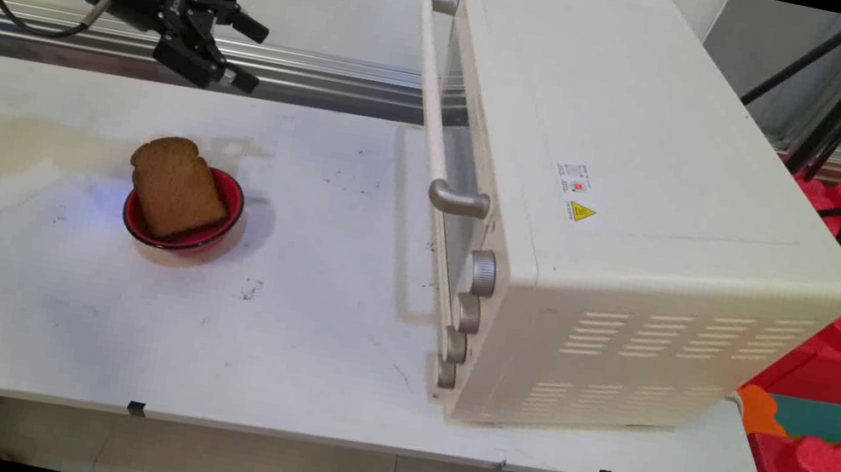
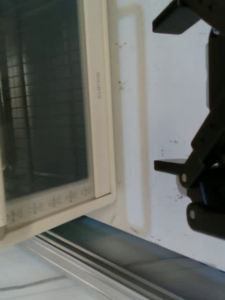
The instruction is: Open the oven
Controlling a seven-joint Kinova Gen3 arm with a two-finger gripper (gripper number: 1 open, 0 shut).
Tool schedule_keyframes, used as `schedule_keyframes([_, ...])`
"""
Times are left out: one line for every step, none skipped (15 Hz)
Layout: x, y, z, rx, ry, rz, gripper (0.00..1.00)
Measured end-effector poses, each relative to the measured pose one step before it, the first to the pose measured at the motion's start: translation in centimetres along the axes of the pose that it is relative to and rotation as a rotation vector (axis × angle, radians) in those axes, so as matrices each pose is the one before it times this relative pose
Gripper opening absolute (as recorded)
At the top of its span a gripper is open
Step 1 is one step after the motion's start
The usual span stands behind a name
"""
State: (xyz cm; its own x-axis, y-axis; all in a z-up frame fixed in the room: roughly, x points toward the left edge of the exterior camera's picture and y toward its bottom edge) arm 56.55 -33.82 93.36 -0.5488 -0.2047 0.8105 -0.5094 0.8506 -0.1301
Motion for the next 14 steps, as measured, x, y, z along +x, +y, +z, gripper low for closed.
schedule_keyframes([0.201,0.011,-0.11,-0.00184,0.00783,-0.00152,1.0])
schedule_keyframes([0.167,0.011,-0.076,-0.00158,0.00619,-0.00125,1.0])
schedule_keyframes([0.288,0.022,-0.12,-0.00256,0.01078,-0.00237,1.0])
schedule_keyframes([0.303,0.04,-0.092,-0.00326,0.01098,-0.00241,1.0])
schedule_keyframes([0.412,0.096,-0.101,-0.00386,0.0152,-0.00393,1.0])
schedule_keyframes([0.359,0.097,-0.052,-0.00341,0.01361,-0.00441,1.0])
schedule_keyframes([0.296,0.113,-0.035,-0.0032,0.01185,-0.00462,1.0])
schedule_keyframes([0.292,0.103,0.005,-0.00327,0.01109,-0.00382,1.0])
schedule_keyframes([0.439,0.188,0.119,-0.00688,0.01579,-0.00493,1.0])
schedule_keyframes([0.233,0.129,0.073,-0.00379,0.00859,-0.00296,1.0])
schedule_keyframes([0.368,0.247,0.193,-0.00714,0.01305,-0.00425,1.0])
schedule_keyframes([0.411,0.303,0.26,-0.00844,0.01466,-0.00459,1.0])
schedule_keyframes([0.394,0.339,0.301,-0.00862,0.01396,-0.0039,1.0])
schedule_keyframes([0.349,0.308,0.329,-0.00803,0.01178,-0.00292,1.0])
